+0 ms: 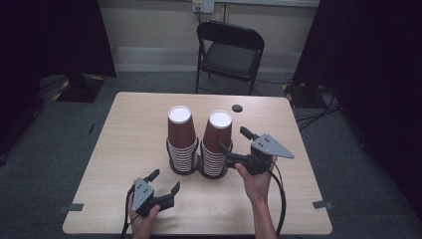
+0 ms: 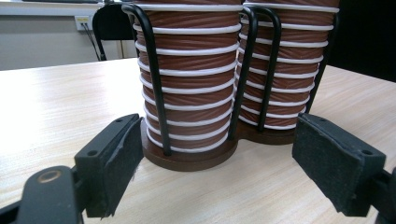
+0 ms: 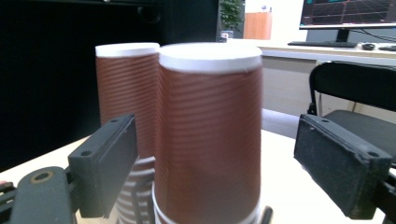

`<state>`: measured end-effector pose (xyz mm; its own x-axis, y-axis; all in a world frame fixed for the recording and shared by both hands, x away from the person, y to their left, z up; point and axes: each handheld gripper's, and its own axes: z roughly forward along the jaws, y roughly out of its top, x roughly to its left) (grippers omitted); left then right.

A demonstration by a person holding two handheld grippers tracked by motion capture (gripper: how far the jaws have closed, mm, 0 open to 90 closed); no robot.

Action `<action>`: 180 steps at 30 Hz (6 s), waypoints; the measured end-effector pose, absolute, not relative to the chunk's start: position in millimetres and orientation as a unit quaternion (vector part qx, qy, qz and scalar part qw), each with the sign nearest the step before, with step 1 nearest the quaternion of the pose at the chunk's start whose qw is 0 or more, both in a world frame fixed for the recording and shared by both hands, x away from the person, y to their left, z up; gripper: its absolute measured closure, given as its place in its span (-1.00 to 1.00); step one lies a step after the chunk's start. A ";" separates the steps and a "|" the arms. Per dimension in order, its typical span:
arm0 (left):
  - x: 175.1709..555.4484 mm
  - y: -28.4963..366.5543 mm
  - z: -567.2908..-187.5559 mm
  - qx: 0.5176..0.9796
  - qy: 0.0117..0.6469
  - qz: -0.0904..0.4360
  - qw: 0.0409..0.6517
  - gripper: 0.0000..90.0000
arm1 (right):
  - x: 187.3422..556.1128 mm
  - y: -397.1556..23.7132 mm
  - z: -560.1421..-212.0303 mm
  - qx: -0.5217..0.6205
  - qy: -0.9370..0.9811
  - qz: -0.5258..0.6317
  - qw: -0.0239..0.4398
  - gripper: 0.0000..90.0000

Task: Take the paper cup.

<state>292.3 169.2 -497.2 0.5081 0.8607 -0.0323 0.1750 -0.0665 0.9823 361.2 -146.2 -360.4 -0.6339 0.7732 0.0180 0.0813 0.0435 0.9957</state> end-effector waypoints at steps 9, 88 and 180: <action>291.9 169.3 -497.4 0.661 0.390 0.307 0.563 -0.64 | 379.1 -132.6 -346.5 0.315 0.668 0.617 0.273 -0.71; 291.1 170.1 -497.7 0.655 0.393 0.308 0.567 -0.62 | 410.6 -113.2 -361.0 0.347 0.686 0.597 0.231 -0.74; 291.2 168.8 -497.2 0.661 0.389 0.317 0.558 -0.52 | 365.5 -200.4 -347.3 0.435 0.607 0.625 0.227 -0.73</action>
<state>291.2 168.8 -497.2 0.4954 0.8685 -0.0154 0.1610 -0.0744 0.9841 365.5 -200.4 -347.3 -0.5182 0.8123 0.2676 0.2441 -0.1594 0.9566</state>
